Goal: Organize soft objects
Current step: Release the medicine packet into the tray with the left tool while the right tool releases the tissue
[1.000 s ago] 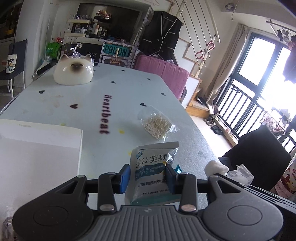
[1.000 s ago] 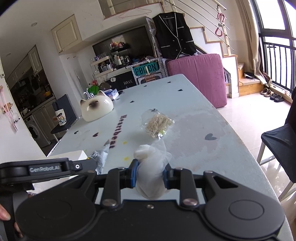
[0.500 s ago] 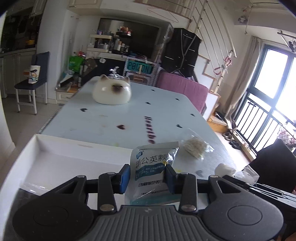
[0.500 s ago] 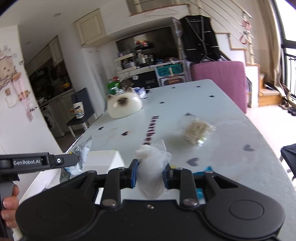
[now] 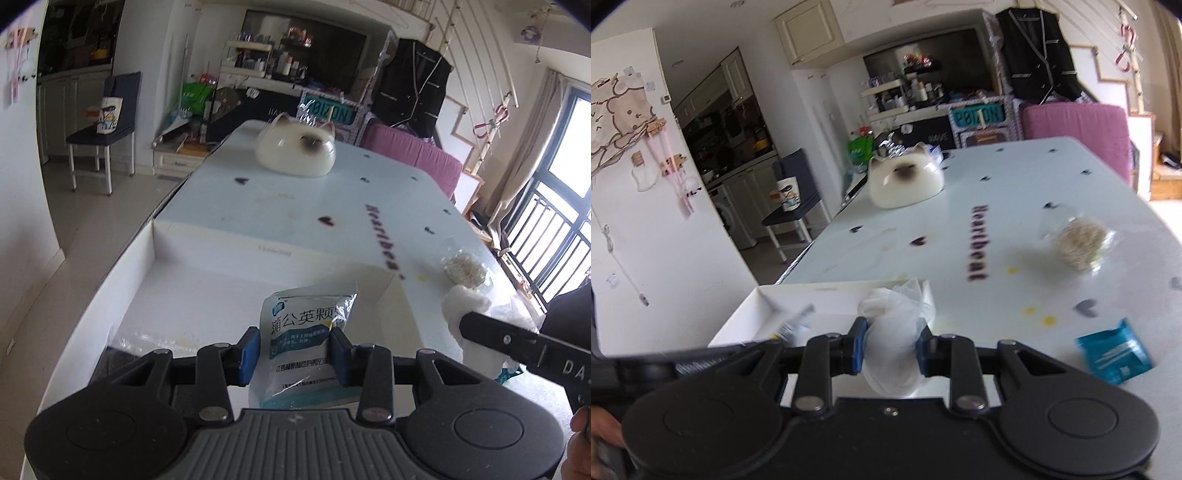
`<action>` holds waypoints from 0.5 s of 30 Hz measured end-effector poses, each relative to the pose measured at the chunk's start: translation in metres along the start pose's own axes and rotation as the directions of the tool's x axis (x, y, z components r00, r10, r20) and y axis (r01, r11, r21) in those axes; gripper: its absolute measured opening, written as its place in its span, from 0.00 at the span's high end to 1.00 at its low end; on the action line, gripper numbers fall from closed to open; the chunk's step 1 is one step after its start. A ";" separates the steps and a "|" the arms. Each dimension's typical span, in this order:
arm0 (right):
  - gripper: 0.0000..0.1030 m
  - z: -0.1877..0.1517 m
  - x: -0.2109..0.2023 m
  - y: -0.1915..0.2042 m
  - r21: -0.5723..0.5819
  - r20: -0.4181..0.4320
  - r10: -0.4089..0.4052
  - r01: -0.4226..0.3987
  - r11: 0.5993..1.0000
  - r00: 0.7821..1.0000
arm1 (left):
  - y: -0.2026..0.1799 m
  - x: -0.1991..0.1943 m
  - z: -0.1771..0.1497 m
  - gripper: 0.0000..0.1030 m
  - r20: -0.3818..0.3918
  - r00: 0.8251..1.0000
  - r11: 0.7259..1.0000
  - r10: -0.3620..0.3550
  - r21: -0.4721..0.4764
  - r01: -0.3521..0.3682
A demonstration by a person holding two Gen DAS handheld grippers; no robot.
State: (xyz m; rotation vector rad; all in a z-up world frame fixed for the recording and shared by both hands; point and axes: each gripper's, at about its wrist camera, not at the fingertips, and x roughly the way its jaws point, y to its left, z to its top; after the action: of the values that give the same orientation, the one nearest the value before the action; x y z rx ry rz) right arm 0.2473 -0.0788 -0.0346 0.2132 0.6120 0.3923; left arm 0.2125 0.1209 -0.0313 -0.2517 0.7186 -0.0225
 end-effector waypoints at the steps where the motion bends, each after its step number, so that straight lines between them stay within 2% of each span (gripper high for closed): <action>1: 0.73 0.000 0.004 0.004 0.004 -0.009 0.007 -0.007 1.000 1.000 | 0.004 0.003 -0.003 0.60 -0.010 1.000 1.000 0.002 -0.006 -0.002; 5: 0.72 -0.002 0.021 0.013 0.029 -0.035 0.036 -0.035 0.999 0.999 | 0.008 0.015 -0.007 0.60 -0.036 0.999 1.000 0.009 -0.006 -0.009; 8: 0.67 -0.002 0.033 0.011 0.074 -0.060 0.044 -0.039 0.997 0.997 | 0.008 0.022 -0.006 0.60 -0.043 0.999 1.000 0.016 0.005 -0.016; 11: 0.52 -0.005 0.036 0.009 0.074 -0.081 0.011 -0.005 0.997 0.997 | 0.008 0.030 -0.007 0.59 -0.057 0.998 1.000 0.020 0.011 -0.020; 15: 0.52 -0.010 0.031 0.004 0.083 -0.093 0.017 -0.009 0.996 0.996 | 0.008 0.043 -0.013 0.57 -0.099 0.995 1.000 0.020 0.015 -0.018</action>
State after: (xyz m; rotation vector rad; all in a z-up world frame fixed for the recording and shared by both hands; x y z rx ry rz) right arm 0.2635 -0.0617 -0.0568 0.2793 0.7198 0.3916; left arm 0.2354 0.1208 -0.0704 -0.2314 0.8196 -0.0220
